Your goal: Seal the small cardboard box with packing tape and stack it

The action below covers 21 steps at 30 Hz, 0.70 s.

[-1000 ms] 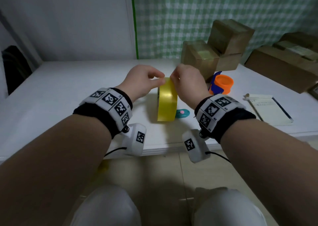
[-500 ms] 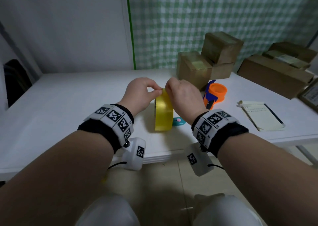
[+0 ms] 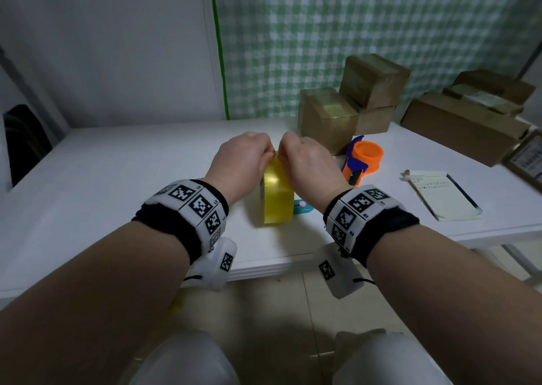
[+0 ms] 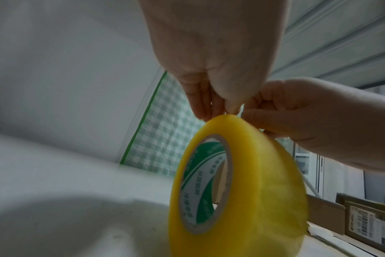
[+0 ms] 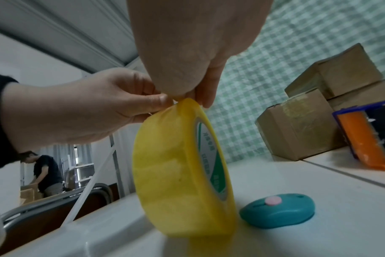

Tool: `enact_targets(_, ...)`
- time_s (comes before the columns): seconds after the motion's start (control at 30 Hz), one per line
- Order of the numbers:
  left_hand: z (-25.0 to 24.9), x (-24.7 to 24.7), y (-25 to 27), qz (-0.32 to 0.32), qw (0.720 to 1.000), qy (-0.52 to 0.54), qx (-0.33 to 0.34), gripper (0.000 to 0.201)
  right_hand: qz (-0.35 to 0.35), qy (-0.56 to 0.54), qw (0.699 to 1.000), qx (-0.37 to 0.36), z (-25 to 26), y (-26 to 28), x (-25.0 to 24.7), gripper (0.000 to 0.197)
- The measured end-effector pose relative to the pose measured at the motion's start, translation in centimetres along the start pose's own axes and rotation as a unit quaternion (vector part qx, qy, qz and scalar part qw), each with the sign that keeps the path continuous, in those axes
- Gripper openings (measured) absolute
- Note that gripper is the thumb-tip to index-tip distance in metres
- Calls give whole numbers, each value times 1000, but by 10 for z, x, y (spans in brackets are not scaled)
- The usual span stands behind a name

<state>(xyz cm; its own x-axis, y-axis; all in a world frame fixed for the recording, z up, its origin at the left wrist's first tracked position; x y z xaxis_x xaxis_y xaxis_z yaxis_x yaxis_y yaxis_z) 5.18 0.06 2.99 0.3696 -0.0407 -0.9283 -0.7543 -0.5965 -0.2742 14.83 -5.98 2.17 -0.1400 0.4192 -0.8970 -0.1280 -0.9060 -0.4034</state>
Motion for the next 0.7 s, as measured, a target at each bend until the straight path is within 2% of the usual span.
enact_targets(0.2, -5, -1, 2, 12, 1000, -23, 11, 24, 3, -18, 1000, -7, 3, 0, 0, 5)
enact_targets(0.33, -1, 0, 1, 15, 999, 39, 5, 18, 14, -97, 995, 24, -6, -1, -3, 15)
enact_targets(0.43, 3, 0, 0, 0, 993, 116, 10, 11, -4, -188, 981, 47, -12, -3, -8, 11)
enact_targets(0.57, 8, 1, 0, -8, 983, 183, -24, 16, 26, -276, 957, 91, -19, -6, -8, 8)
enact_targets(0.7, 12, -2, 3, -8, 962, 266, -56, 30, 32, -378, 916, 133, -25, -4, -10, 23)
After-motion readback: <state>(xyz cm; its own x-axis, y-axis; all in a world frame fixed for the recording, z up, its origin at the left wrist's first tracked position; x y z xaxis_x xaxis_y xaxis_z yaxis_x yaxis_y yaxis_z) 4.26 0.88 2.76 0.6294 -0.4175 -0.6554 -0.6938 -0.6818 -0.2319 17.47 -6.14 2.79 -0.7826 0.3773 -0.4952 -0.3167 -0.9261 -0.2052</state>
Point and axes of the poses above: each hand's wrist, its own y-axis away from the middle knuckle, its own x-axis out of the palm, z = x × y, the point moved 4 cm from there along -y, towards the middle knuckle, and after that the axes turned 11 degrees about z, right-handed, at the moved point
